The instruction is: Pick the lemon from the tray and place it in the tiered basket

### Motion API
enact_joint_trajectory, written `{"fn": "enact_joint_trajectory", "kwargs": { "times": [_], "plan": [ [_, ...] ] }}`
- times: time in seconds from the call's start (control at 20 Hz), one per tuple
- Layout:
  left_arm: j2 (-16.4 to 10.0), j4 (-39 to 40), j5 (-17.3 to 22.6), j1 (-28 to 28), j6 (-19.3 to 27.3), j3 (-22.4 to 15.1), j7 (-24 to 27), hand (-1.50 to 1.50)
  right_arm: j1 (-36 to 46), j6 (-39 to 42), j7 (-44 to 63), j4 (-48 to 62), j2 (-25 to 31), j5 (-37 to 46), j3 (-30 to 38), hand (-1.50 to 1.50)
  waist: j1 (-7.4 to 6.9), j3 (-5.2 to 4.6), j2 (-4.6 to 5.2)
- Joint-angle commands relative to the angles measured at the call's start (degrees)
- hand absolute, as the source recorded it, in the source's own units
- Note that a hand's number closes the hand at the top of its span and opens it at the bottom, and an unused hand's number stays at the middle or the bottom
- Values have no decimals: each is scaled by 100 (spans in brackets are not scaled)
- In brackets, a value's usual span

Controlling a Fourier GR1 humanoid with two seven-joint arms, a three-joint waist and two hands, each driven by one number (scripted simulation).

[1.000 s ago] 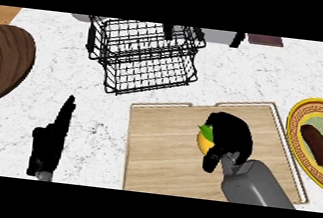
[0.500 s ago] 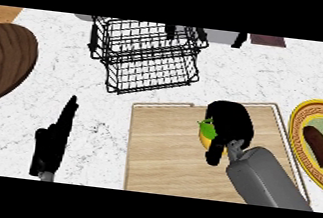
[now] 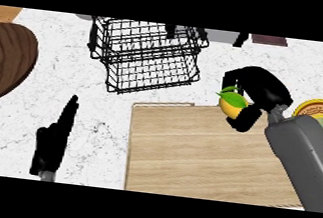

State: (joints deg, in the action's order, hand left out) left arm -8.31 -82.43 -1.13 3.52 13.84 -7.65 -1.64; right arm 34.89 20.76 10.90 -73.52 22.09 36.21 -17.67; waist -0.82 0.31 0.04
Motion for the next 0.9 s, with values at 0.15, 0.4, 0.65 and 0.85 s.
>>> {"fn": "enact_joint_trajectory", "kwargs": {
  "times": [0.15,0.4,0.65,0.85],
  "plan": [
    [5,61,100,146,-57,71,-163,0,628,592,62,-648,209,-1556,1648,150,161,-32,-45],
    [-17,103,124,235,-138,118,-57,0,1031,465,58,-1261,517,-1769,2205,150,111,-32,-22],
    [-89,403,153,-34,-286,305,51,0,1519,897,367,-1358,742,-1945,2428,150,80,-34,-9],
    [-69,184,102,291,-321,178,92,0,2524,831,1419,-1250,263,-1920,2183,150,26,-39,-18]
  ]
}}
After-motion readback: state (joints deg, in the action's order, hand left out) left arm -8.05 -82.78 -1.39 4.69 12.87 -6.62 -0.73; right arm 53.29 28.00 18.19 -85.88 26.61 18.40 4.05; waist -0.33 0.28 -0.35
